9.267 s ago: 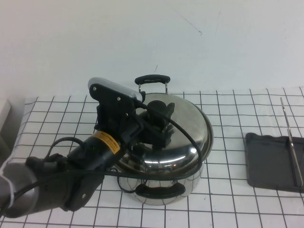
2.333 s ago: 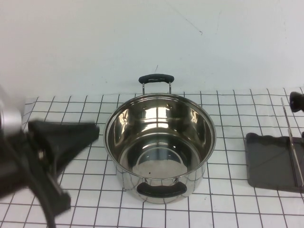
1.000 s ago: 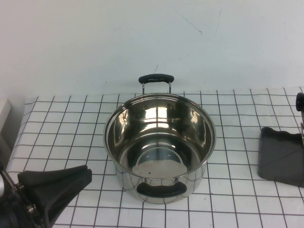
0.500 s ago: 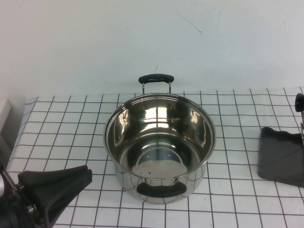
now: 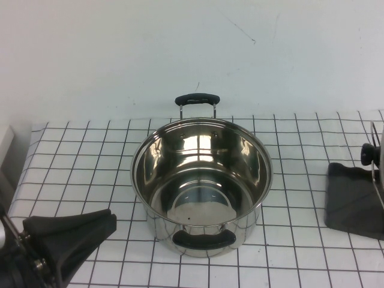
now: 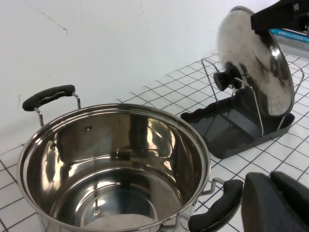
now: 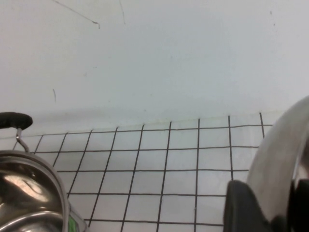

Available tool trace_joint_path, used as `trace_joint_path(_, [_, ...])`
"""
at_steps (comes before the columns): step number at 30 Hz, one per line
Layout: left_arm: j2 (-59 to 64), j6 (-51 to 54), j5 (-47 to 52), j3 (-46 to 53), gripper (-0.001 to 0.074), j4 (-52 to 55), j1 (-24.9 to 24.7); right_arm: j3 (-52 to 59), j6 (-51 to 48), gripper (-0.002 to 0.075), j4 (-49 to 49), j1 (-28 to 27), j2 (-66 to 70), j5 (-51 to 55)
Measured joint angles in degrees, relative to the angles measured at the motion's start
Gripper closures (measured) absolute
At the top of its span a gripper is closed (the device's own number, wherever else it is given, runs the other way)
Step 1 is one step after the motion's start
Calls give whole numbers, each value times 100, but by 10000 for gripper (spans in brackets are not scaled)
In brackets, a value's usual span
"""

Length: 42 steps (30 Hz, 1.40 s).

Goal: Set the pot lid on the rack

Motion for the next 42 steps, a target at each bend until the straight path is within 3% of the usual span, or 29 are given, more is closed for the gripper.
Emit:
trace_joint_path(6, [0, 0, -9, 0, 737, 0, 0, 0, 0, 409, 0, 0, 0, 50])
trace_joint_path(14, [0, 0, -173, 0, 737, 26, 0, 0, 0, 400, -244, 0, -736, 76])
trace_joint_path(21, [0, -12, 282, 0, 737, 308, 0, 15, 0, 402, -481, 0, -2022, 145])
trace_joint_path(25, [-59, -199, 595, 0, 737, 375, 0, 237, 0, 473, -687, 0, -2743, 170])
trace_joint_path(30, [-590, -342, 1135, 53, 737, 375, 0, 999, 94, 674, -821, 0, -3619, -207])
trace_joint_path(34, [-1343, -593, 1754, 415, 737, 375, 0, 1568, 133, 718, -1116, 0, -4118, -1037])
trace_joint_path(42, [-2776, -1216, 2333, 1431, 737, 331, 0, 1831, 93, 727, -2101, 0, -4279, -3193])
